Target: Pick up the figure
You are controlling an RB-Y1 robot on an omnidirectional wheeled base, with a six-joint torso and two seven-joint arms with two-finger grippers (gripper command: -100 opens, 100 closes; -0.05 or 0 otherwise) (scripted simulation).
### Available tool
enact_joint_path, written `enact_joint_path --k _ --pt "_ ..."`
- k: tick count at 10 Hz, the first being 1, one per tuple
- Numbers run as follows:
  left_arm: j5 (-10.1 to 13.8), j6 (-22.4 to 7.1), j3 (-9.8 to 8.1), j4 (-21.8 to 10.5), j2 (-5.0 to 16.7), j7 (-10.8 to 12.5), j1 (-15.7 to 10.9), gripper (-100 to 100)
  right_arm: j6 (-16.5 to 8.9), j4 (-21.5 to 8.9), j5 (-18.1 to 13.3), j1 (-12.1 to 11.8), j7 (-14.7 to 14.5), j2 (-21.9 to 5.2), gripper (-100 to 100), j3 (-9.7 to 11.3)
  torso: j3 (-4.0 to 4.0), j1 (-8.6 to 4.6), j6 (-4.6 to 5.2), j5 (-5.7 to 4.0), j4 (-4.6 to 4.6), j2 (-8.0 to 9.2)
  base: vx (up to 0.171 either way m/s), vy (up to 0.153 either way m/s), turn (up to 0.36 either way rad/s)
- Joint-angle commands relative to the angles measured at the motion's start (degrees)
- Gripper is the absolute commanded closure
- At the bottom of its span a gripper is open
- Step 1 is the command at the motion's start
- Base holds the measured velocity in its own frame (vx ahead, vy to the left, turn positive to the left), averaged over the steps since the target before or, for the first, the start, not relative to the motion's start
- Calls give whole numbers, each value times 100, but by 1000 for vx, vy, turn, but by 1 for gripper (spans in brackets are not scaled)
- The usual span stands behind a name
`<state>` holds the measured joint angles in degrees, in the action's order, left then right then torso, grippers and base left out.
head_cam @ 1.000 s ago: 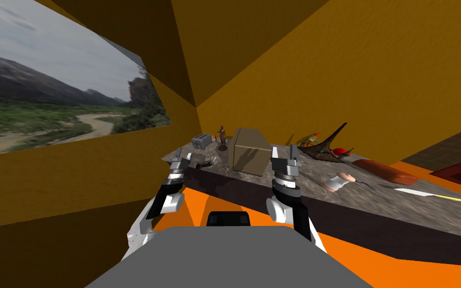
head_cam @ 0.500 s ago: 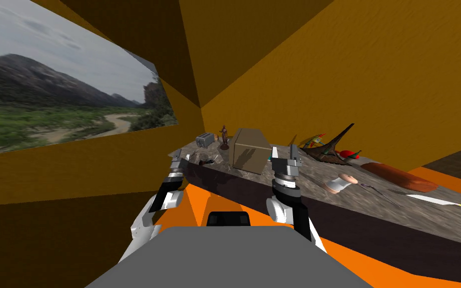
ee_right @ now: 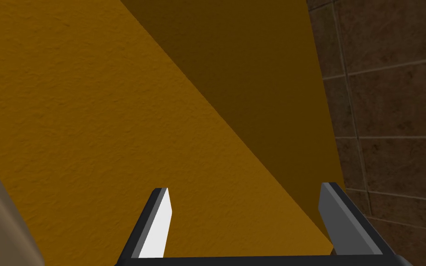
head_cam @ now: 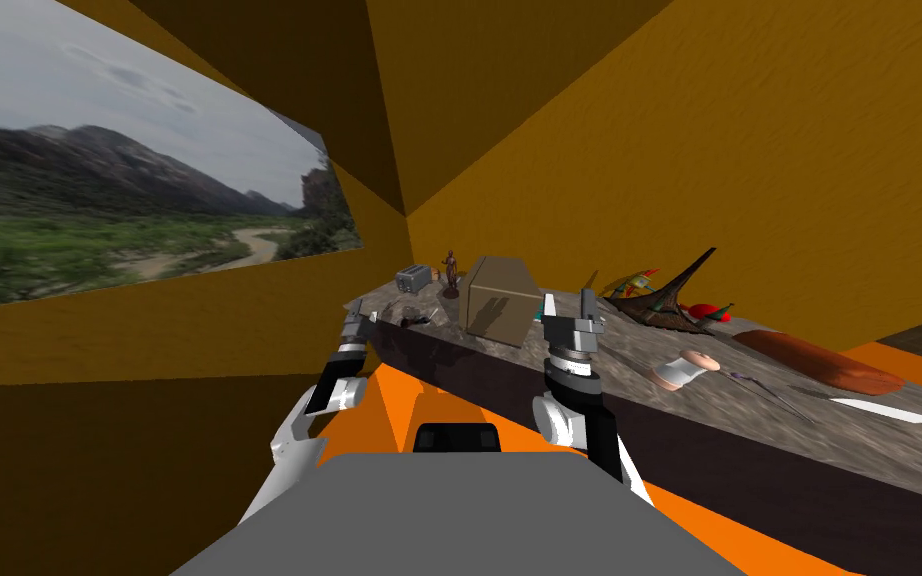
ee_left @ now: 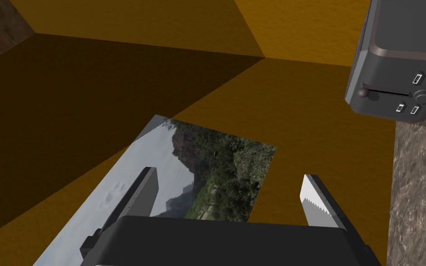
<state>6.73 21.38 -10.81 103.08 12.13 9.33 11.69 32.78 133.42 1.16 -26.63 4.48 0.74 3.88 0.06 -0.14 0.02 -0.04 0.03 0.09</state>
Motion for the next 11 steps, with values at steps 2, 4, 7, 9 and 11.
enact_joint_path --k 2,4,7,9,11 --pt "61 -6 -133 -449 -16 -7 -142 -100 0 0 0 0 0 0 0 0 -2 3 -1 1 -1 -3 -21 -21 41" --pt "89 -12 -188 -664 -19 -18 -196 -100 0 0 0 0 0 0 0 0 -4 3 0 1 -2 -7 -8 -18 10" --pt "164 -12 -319 -1189 -14 -77 -294 -100 0 0 0 0 0 0 0 0 -9 4 1 1 -4 -16 12 -17 -16" --pt "206 5 -380 -1555 -16 -136 -308 -100 0 0 0 -1 0 0 0 0 -15 10 1 2 -6 -25 39 1 -62" --pt "242 32 -420 -1854 -36 -207 -286 -100 0 0 0 -1 0 0 0 0 -19 13 1 3 -7 -33 65 7 -89"
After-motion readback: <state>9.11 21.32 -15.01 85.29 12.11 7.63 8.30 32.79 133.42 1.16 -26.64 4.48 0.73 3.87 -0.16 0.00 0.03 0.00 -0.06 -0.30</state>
